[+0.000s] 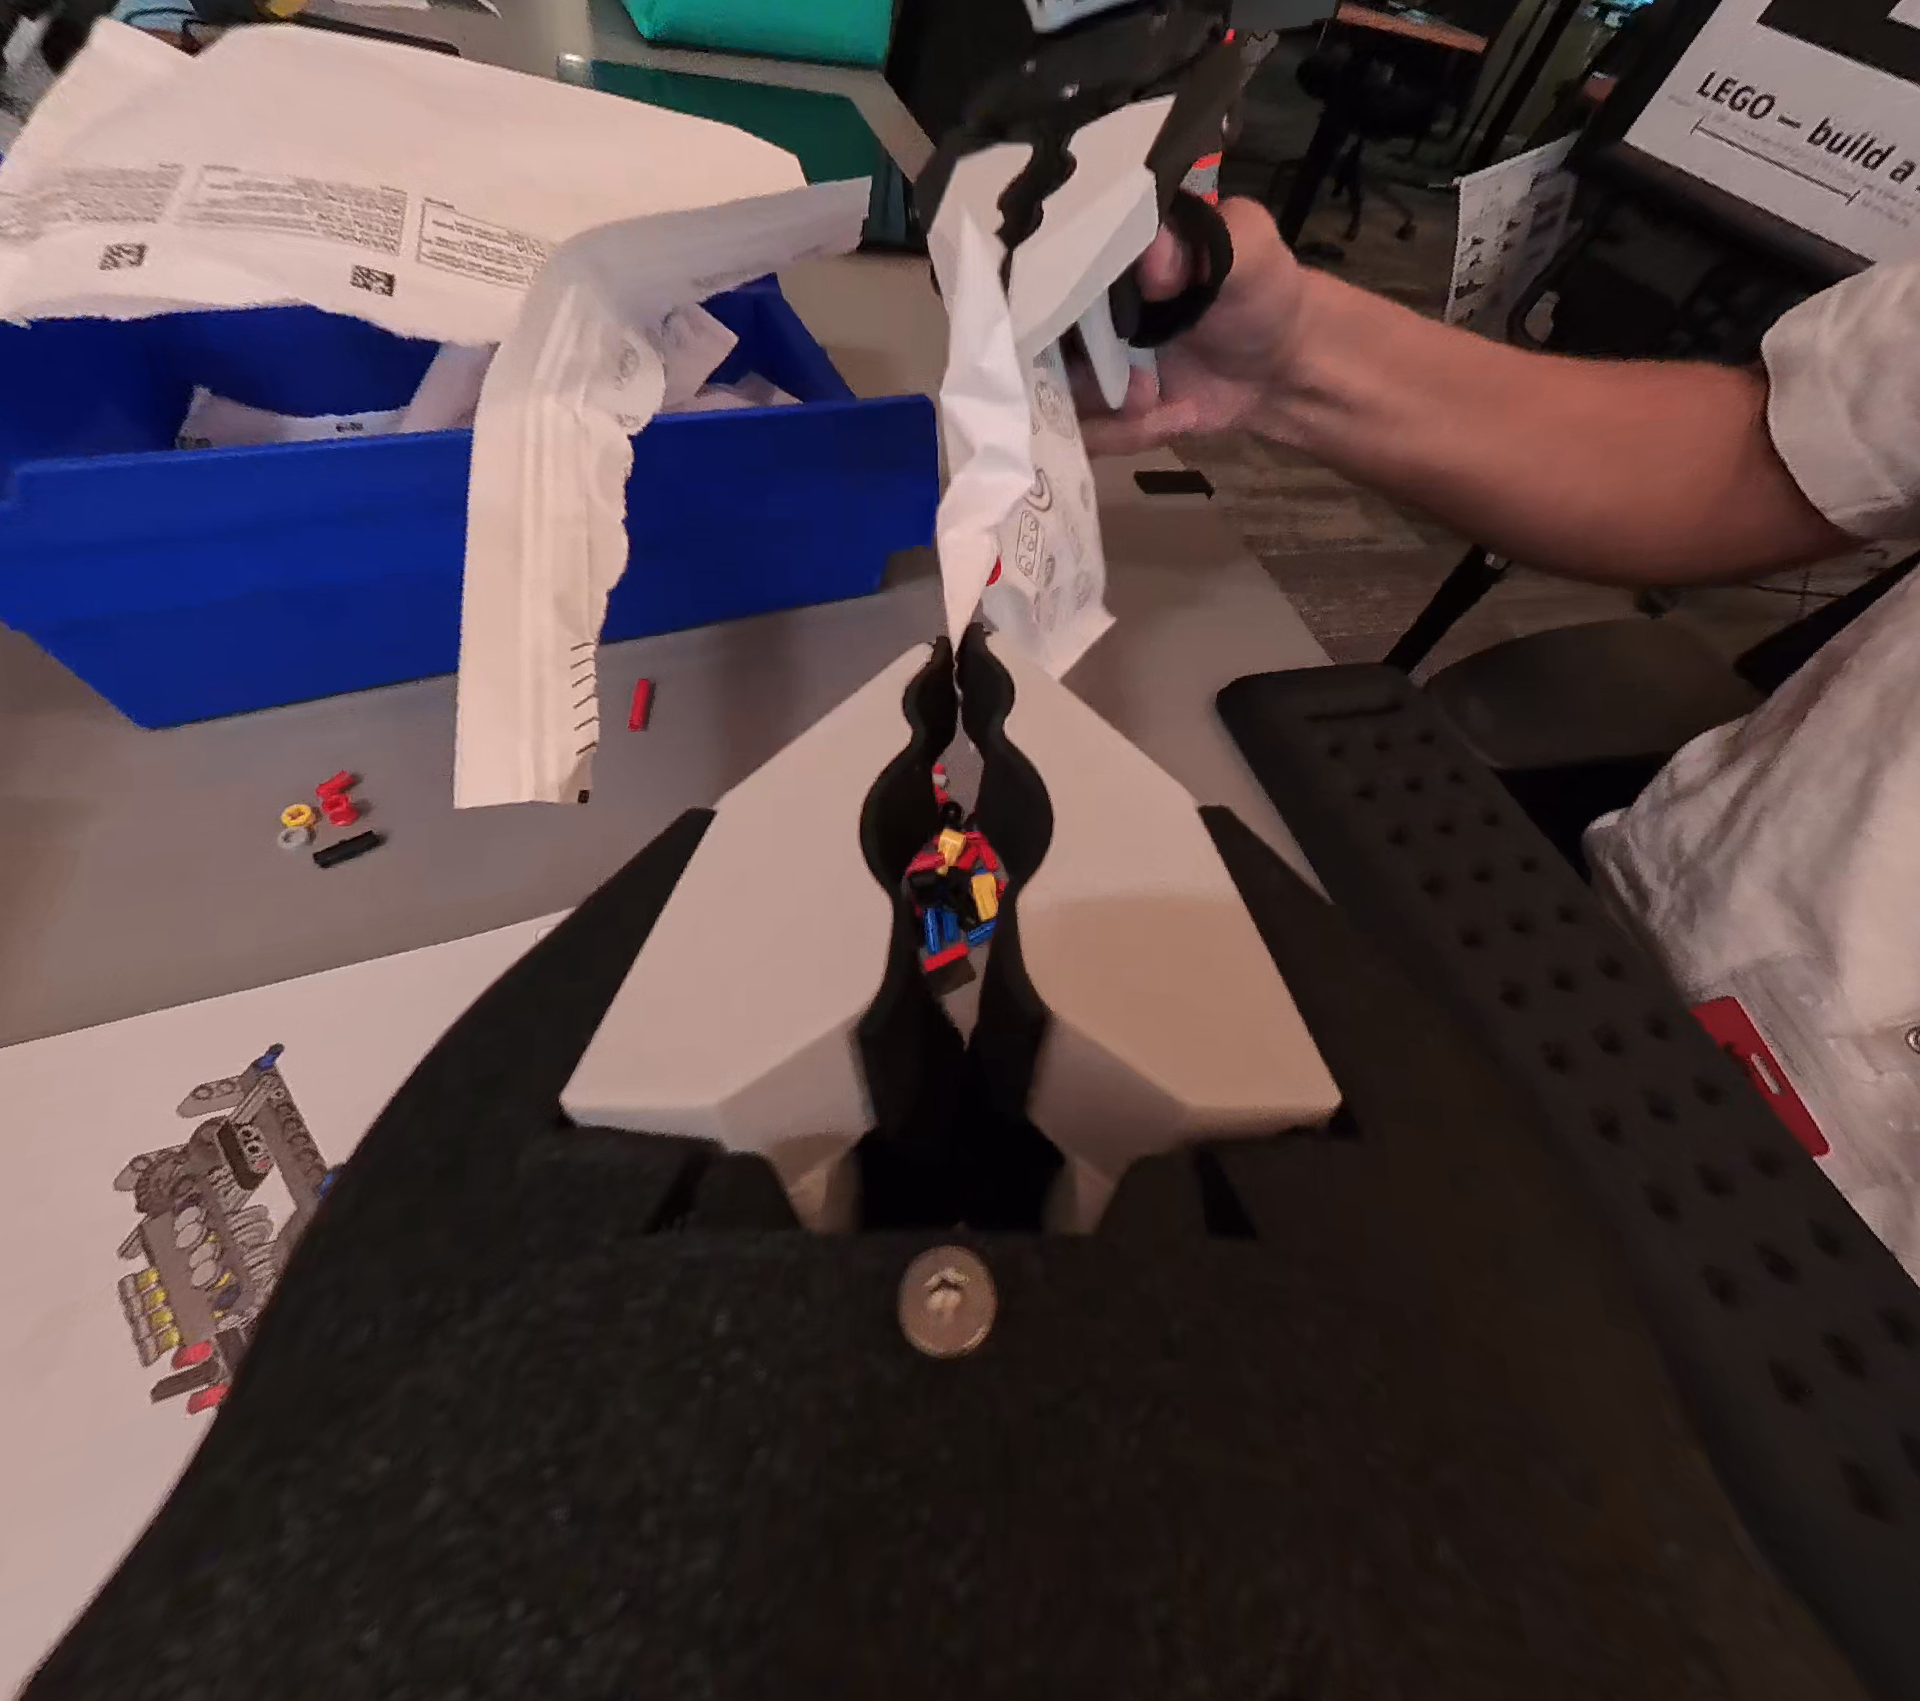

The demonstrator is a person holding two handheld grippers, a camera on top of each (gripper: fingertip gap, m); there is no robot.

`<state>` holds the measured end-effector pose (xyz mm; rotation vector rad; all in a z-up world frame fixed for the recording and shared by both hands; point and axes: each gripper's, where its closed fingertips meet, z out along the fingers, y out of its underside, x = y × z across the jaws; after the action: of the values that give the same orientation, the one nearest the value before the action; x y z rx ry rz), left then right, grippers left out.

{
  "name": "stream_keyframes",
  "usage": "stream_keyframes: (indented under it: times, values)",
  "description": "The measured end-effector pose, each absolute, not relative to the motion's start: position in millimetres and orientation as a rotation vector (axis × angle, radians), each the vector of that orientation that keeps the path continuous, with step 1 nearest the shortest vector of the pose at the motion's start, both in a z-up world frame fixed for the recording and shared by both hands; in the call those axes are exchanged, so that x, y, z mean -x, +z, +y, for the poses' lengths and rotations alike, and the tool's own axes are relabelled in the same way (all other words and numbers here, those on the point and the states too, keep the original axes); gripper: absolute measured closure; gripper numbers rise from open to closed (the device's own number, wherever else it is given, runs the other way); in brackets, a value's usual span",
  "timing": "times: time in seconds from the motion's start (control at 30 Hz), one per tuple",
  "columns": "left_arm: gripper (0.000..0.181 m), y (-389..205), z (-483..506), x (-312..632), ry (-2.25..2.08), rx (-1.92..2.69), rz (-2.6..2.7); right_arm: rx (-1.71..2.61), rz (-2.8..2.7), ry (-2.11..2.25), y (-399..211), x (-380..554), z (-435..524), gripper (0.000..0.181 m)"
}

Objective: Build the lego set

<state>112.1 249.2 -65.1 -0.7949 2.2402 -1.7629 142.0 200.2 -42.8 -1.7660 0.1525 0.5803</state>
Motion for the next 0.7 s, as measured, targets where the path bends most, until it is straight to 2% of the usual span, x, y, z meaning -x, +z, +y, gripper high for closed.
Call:
stream_keyframes:
  times: [0.23, 0.4, 0.7]
  values:
    - [0.181, -45.8, 249.2, -112.6, -1.804, 0.833, 2.203, 1.658, 0.207, 0.68, -42.9, -137.3, 197.0, 0.181]
    - [0.181, -52.0, 247.5, -123.0, -1.665, 0.832, 2.233, 1.835, 0.122, 0.501, -55.0, -121.0, 208.6, 0.181]
    - [0.181, -88.4, 254.7, -148.2, -1.448, 0.963, 2.214, 2.028, 0.219, 0.204, -67.7, -173.3, 203.8, 0.181]
